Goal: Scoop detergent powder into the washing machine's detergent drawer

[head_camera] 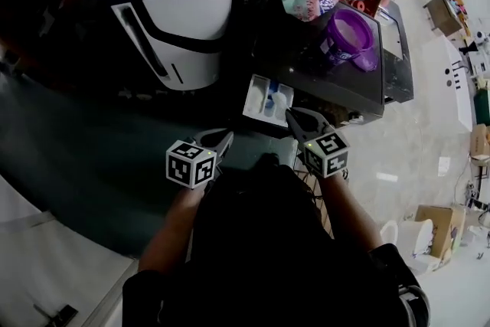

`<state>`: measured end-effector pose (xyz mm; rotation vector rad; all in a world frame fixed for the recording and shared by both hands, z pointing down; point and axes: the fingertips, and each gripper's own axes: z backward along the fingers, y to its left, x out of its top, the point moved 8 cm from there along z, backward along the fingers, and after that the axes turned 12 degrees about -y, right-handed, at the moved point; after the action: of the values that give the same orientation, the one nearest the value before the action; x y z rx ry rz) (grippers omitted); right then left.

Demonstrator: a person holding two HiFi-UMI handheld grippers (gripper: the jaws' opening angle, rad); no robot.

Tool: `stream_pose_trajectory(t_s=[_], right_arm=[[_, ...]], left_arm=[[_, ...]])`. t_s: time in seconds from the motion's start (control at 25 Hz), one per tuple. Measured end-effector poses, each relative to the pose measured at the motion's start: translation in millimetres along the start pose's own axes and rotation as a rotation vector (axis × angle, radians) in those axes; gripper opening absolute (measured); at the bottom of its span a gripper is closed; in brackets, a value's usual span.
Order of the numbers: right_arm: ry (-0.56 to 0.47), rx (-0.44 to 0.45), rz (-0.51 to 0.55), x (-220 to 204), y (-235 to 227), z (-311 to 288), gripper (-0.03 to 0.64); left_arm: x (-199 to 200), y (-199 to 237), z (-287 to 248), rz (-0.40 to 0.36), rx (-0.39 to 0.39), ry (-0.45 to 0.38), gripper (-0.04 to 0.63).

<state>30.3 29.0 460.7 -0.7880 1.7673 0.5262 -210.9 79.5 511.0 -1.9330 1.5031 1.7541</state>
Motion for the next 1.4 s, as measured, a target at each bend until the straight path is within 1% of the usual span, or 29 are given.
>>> stream_pose_trajectory(t_s=[0.08,0.16,0.24,0.32,0.4,0.44,0.6,0.68,0.84,1.0,1.12,1.24,1.32,1.4], right_arm=[[-0.066,-0.047,-0.09,0,-11,28,0.021],[-0.108,-0.077,-0.175,-2,-28,52,0.021],[-0.154,-0.102,-0.249,-2,-46,69,0.021],[-0.202,-0.115,-0.325,-1,-61,79,0.021],[-0.244,-0.106,-0.395,3,-73,90,0.021],[-0.267,-0.1,-0.413,7,-79,95,0.021],[-0.332,-0.132,-0.373,20,-112,121,0.021],[-0.35,-0.116,-0.365,25,-128,133,0.021],[-0.426,-0.079,-0.331,53,-161,145,0.021],[-0.511,-0.065,-0.256,97,-184,148,0.021],[-0.536,-0.07,-0.209,124,-194,144,0.021],[-0.617,-0.082,-0.203,149,-201,146,0.021],[-0.679,-0.073,-0.228,162,-203,149,0.021],[-0.693,-0.041,-0.215,168,-197,150,0.02]], left_arm=[[-3,-4,-4,0.009,0.0,0.012,0.009],[-1,-12,-9,0.021,0.002,0.005,0.008],[4,-21,-18,0.002,0.002,0.009,0.008],[14,-29,-32,-0.027,0.005,0.014,0.008],[25,-42,-47,-0.039,0.002,0.003,0.008],[32,-49,-56,-0.047,-0.003,-0.007,0.008],[64,-78,-94,-0.116,-0.013,-0.045,0.009],[84,-94,-106,-0.157,-0.016,-0.082,0.009],[138,-123,-120,-0.307,-0.018,-0.159,0.009],[192,-141,-116,-0.435,0.003,-0.257,0.008],[227,-144,-109,-0.492,0.04,-0.323,0.008],[255,-149,-99,-0.558,0.084,-0.396,0.009],[266,-152,-91,-0.569,0.118,-0.473,0.008],[265,-156,-85,-0.55,0.138,-0.538,0.008]])
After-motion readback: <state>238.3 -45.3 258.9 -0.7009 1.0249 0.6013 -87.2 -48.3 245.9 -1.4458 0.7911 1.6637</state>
